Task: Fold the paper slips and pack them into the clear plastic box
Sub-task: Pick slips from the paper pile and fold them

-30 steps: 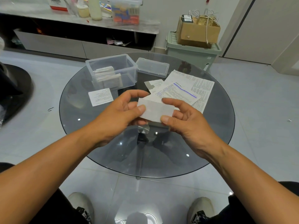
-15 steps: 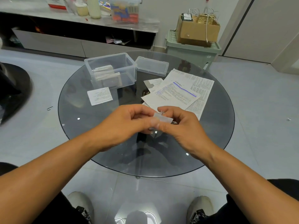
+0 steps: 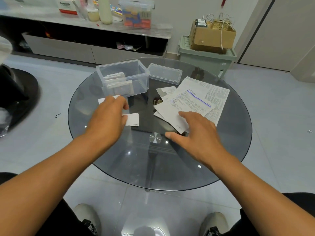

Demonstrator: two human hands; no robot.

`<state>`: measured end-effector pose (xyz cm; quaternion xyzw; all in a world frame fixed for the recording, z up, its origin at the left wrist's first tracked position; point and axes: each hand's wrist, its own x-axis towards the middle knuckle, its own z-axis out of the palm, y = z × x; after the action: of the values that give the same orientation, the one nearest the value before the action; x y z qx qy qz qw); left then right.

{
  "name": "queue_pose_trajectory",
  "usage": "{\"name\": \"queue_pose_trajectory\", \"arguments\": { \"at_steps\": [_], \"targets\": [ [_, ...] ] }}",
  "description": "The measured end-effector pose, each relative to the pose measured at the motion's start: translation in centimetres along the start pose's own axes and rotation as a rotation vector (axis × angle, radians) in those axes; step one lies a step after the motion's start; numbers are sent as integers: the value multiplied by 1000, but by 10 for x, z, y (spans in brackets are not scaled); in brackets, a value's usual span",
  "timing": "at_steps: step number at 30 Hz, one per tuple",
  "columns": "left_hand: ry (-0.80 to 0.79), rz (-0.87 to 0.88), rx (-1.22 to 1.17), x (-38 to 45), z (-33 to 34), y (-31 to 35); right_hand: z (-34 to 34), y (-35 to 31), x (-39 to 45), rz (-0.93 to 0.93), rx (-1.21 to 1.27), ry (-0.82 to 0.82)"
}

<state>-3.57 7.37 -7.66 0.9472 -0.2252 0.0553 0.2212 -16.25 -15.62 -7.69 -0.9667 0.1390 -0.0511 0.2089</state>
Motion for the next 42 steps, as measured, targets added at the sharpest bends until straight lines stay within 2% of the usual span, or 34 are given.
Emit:
{"name": "queue_pose_trajectory", "arguments": {
  "at_steps": [2, 4, 6, 9, 13, 16, 19, 21, 26, 29, 33, 38, 42],
  "targets": [
    [-18, 187, 89, -7, 3, 7, 2, 1, 5, -47, -173, 33],
    [-110, 302, 73, -18, 6, 20, 2, 4, 9, -121, -293, 102],
    [-254, 295, 81, -30, 9, 30, 1, 3, 9, -169, -362, 153],
    [-391, 186, 173, -35, 7, 36, 0, 2, 10, -174, -408, 126],
    [-462, 41, 109, -20, -2, 31, -10, 6, 6, -98, -191, 32],
    [-420, 34, -15, -15, -1, 24, -11, 11, 3, -53, -9, 78],
    [-261, 134, -176, -19, -2, 25, -13, 17, 4, -24, 181, 81],
    [-231, 218, -228, -20, -6, 28, -19, 18, 1, -76, 284, 30],
    [-400, 292, -279, -20, -9, 29, -34, 20, -15, -236, 343, -262],
    [-444, 284, -277, -20, -5, 24, -37, 20, -18, -209, 414, -336],
    [-450, 276, -422, -21, -7, 29, -38, 19, -20, -143, 473, -434],
    [-358, 166, -472, -26, 6, 38, -19, 17, -14, 1, 481, -160],
    [-287, 125, -455, -29, 15, 43, -9, 9, -12, 74, 482, -66]
  ]
}}
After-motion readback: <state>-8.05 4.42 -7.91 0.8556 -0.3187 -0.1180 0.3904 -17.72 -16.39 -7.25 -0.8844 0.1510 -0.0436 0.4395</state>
